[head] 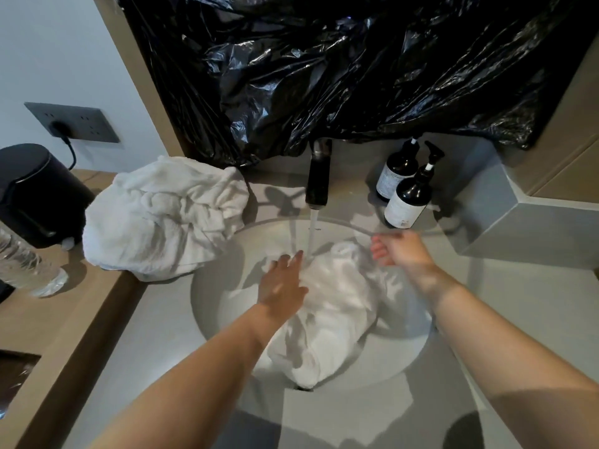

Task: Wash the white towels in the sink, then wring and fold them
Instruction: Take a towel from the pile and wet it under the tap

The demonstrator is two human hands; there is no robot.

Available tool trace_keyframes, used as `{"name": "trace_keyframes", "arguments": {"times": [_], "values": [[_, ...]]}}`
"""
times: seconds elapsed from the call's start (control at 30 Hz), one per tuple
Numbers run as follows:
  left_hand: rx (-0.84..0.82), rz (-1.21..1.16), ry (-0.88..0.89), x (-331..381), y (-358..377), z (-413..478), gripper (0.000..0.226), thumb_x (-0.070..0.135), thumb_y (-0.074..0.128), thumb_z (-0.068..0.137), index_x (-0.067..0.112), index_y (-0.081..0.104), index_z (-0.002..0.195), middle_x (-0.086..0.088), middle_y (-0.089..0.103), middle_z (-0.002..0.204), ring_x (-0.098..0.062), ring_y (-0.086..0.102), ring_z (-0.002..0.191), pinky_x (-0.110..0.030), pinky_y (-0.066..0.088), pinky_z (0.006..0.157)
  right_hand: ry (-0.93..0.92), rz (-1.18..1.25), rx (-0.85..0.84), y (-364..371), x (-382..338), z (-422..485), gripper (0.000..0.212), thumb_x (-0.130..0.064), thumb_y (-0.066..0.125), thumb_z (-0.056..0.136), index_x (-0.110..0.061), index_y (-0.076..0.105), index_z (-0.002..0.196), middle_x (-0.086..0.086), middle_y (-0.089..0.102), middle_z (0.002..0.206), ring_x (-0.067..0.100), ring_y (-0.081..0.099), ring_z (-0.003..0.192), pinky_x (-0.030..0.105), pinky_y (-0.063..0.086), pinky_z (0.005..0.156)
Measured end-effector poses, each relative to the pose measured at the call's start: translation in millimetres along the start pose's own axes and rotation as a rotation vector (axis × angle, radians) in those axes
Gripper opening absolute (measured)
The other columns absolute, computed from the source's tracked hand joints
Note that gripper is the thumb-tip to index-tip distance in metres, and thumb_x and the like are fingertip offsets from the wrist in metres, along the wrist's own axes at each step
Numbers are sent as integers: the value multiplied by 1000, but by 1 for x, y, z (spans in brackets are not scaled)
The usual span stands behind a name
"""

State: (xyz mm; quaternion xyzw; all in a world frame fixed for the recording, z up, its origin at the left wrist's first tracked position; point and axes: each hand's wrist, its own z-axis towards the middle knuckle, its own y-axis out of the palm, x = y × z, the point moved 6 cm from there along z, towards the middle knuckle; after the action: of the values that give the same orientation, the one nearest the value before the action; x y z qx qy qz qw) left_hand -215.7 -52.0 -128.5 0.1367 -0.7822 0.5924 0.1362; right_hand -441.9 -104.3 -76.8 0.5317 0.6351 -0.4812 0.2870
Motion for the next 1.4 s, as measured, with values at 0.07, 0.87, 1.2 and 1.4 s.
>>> {"name": "trace_keyframes", "arguments": {"times": [0.07,0.87,1.2,1.4], "values": [[-13,27,0,-12,5,0,73,43,51,97,26,11,156,-1,22,158,-24,21,145,-38,31,114,-176,-298,-77,5,23,-6,15,-6,52,96,-14,64,91,3,60,77,7,58,64,23,46,62],[-282,64,158,-32,57,58,36,22,63,80,14,46,111,-5,56,106,-22,53,90,-28,41,66,-243,-1303,-514,115,100,2,108,-39,70,80,-35,-9,153,2,-18,160,25,0,149,41,25,116],[-8,88,115,-26,7,51,21,10,62,72,5,66,92,-7,63,98,-25,63,90,-32,53,74,-285,-1147,-383,94,76,-23,85,-37,60,91,-16,7,154,1,19,158,22,34,138,27,35,106],[265,68,176,-11,-12,36,5,20,56,86,19,60,83,2,58,89,-21,57,88,-30,43,70,-302,-927,-251,88,58,-38,75,-50,42,98,-15,8,155,2,16,161,22,26,144,29,27,109]]}}
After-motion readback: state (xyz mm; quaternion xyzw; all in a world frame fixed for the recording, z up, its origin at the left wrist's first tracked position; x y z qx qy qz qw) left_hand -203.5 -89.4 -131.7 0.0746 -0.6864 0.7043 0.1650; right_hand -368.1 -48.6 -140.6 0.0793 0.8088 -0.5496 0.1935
